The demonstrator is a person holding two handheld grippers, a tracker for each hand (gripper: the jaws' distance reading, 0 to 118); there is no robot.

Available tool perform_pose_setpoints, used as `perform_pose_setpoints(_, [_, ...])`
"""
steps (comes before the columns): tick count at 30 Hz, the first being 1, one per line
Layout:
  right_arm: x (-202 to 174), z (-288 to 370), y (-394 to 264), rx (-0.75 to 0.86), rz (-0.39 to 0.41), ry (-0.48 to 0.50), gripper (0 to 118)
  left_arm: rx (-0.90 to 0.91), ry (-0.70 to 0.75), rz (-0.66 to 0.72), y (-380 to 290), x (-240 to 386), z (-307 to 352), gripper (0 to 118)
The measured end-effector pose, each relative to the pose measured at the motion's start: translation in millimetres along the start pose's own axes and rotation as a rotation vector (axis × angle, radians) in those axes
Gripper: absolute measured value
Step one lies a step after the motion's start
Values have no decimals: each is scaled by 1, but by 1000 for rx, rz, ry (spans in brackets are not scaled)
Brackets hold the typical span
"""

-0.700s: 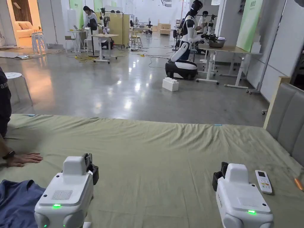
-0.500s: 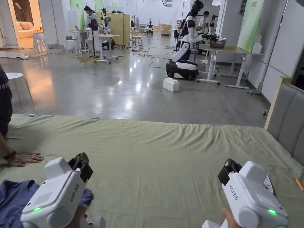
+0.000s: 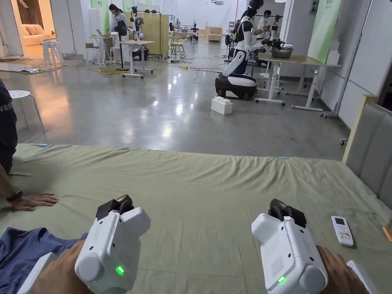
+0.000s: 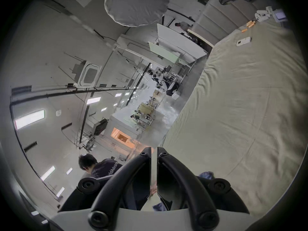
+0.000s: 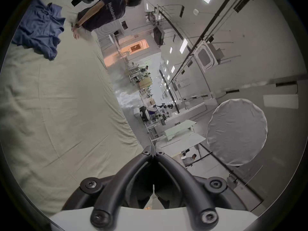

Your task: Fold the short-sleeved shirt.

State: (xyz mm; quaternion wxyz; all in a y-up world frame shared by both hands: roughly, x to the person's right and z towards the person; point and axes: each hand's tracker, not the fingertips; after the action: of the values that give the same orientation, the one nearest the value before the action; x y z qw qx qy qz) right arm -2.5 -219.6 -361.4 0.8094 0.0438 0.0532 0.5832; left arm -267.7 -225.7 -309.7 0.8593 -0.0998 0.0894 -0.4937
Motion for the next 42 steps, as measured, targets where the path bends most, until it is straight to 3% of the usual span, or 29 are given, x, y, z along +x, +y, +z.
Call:
perform_pose_setpoints(3, [8, -9, -14, -44, -275, 10, 0, -41, -21, 296, -3, -15, -6, 6])
perform_pose_setpoints(8, [35, 1, -31, -125, -987, 41, 0, -49, -61, 1103, -32, -44, -18, 6])
perform_pose_setpoints(10, [24, -6, -46, -226, -1223, 88, 0, -53, -22, 1227, -38, -44, -20, 6])
perform_pose_setpoints(11, [22, -15, -51, -181, -1215, 60, 0, -32, -19, 1233, -39, -44, -20, 6])
perform_pose_setpoints(14, [19, -19, -61, -194, -1302, 24, 0, 4, -31, 1208, -33, -35, -20, 6])
perform_pose_setpoints(23, [19, 4, -32, -174, -1189, 5, 0, 4, -50, 1119, -27, -39, -16, 6])
perform_pose_setpoints(30, [12, -1, -25, -180, -1165, 47, 0, -202, -162, 1036, -62, -55, -5, 6])
perform_pose_setpoints(42, [-27, -20, -18, -234, -1145, 151, 0, -649, -231, 1062, -245, -103, 0, 7])
